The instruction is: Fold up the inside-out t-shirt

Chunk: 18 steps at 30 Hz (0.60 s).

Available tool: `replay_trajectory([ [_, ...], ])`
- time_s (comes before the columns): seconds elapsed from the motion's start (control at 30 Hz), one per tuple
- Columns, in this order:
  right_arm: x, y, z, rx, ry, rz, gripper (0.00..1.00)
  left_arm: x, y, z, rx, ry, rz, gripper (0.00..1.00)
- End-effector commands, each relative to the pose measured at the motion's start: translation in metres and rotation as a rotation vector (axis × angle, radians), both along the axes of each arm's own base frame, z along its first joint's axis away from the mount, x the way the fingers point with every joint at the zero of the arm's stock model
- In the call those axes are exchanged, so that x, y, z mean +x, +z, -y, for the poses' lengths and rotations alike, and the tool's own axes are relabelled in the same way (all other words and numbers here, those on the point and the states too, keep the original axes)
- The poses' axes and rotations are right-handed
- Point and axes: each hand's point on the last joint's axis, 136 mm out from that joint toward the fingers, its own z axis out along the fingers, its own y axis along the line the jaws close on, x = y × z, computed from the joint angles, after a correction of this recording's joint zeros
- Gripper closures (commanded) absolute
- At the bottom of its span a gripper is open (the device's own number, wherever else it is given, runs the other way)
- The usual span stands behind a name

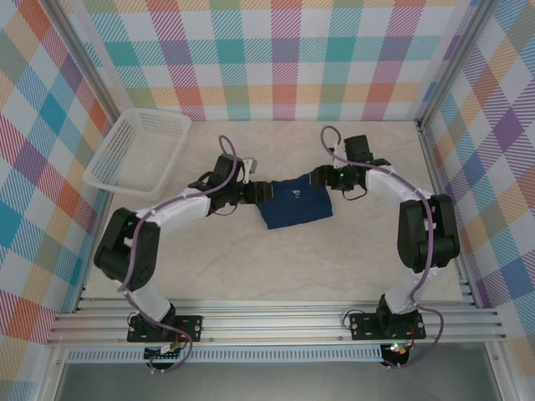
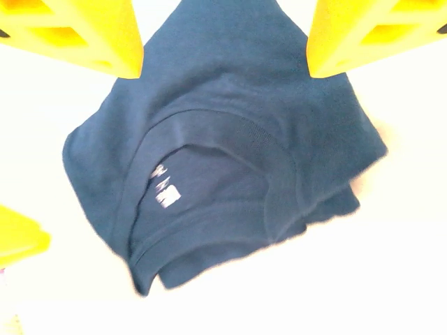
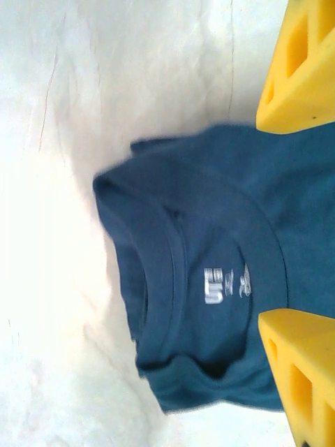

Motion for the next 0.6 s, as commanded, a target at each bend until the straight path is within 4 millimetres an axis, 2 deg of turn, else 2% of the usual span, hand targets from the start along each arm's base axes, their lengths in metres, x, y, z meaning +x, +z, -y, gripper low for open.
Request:
replay_trajectory([
  [0.0, -0.005, -0.033, 0.008, -0.009, 0.0, -0.133, 0.29, -0.011, -0.004, -0.022, 0.059, 0.046, -0.011, 0.37],
  [0.13, -0.004, -0.051, -0.007, 0.061, 0.029, -0.191, 0.29, -0.022, -0.004, -0.034, 0.078, 0.068, -0.015, 0.36],
  [0.27, -0.01, -0.061, -0.035, 0.156, 0.078, -0.223, 0.38, -0.03, -0.004, -0.04, 0.082, 0.073, -0.012, 0.36],
  [0.33, -0.011, -0.068, -0.047, 0.174, 0.09, -0.242, 0.5, -0.032, -0.005, -0.044, 0.092, 0.081, -0.013, 0.36],
  [0.4, -0.006, -0.07, -0.048, 0.182, 0.077, -0.242, 0.66, -0.035, -0.005, -0.047, 0.099, 0.088, -0.011, 0.36],
  [0.43, -0.001, -0.069, -0.046, 0.172, 0.065, -0.226, 0.75, -0.036, -0.005, -0.049, 0.103, 0.093, -0.011, 0.36],
  [0.57, 0.026, -0.049, -0.025, 0.161, 0.016, -0.152, 0.94, -0.04, -0.002, -0.058, 0.124, 0.112, -0.004, 0.36],
])
